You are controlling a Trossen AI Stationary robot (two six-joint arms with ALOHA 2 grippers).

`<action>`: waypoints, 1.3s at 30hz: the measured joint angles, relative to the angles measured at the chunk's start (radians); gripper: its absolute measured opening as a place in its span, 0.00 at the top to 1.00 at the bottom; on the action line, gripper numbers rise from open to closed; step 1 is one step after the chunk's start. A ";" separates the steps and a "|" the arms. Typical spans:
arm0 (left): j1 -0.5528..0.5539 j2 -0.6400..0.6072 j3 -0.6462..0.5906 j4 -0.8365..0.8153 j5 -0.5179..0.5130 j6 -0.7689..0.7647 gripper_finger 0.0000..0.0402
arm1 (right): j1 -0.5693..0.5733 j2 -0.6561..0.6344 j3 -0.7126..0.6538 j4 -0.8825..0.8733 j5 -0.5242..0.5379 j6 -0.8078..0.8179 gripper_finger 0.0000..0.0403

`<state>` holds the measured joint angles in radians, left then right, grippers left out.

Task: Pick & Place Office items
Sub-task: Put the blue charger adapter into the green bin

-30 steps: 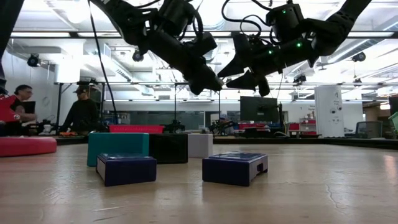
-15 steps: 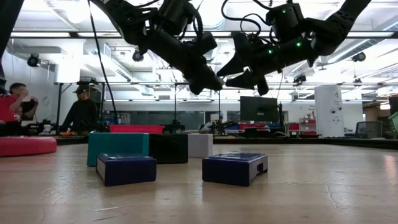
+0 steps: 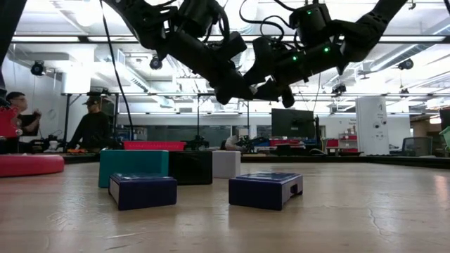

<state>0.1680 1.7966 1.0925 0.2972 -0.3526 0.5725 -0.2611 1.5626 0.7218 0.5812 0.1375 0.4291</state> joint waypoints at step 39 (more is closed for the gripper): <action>-0.001 0.000 0.000 -0.021 -0.007 0.049 0.49 | 0.001 0.022 0.015 -0.029 0.019 -0.044 0.66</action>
<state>0.1669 1.7966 1.0920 0.2761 -0.3592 0.6216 -0.2600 1.5848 0.7368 0.5526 0.1566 0.3850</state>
